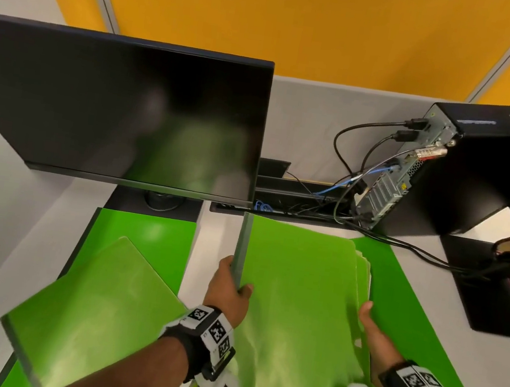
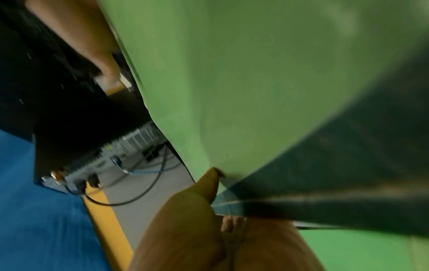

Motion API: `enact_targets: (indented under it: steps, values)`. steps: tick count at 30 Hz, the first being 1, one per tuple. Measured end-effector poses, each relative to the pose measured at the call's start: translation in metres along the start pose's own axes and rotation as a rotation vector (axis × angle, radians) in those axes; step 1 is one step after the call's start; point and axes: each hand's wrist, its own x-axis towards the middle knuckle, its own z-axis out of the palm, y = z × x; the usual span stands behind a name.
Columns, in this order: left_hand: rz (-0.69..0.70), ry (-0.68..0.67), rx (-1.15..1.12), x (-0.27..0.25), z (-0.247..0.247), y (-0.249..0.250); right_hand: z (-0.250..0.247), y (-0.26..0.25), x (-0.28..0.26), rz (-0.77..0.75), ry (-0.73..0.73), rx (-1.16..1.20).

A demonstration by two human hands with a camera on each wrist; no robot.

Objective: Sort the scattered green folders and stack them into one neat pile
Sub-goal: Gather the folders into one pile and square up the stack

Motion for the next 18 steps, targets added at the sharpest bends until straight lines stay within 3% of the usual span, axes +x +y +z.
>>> enact_targets:
  steps: [4, 13, 16, 18]
  values:
    - [0.102, -0.114, 0.078, -0.010, 0.009, -0.004, 0.005, -0.005, 0.002, -0.004, 0.071, -0.184]
    - [0.217, -0.343, 0.057, 0.005, -0.015, -0.038, 0.011, -0.004, 0.008, 0.046, 0.151, -0.173]
    - [0.122, -0.175, 0.082, 0.013, -0.047, -0.067, 0.013, 0.000, 0.013, 0.049, 0.207, -0.182]
    - [0.023, 0.073, 0.175, 0.019, -0.076, -0.094, 0.012, 0.001, 0.015, 0.052, 0.231, -0.194]
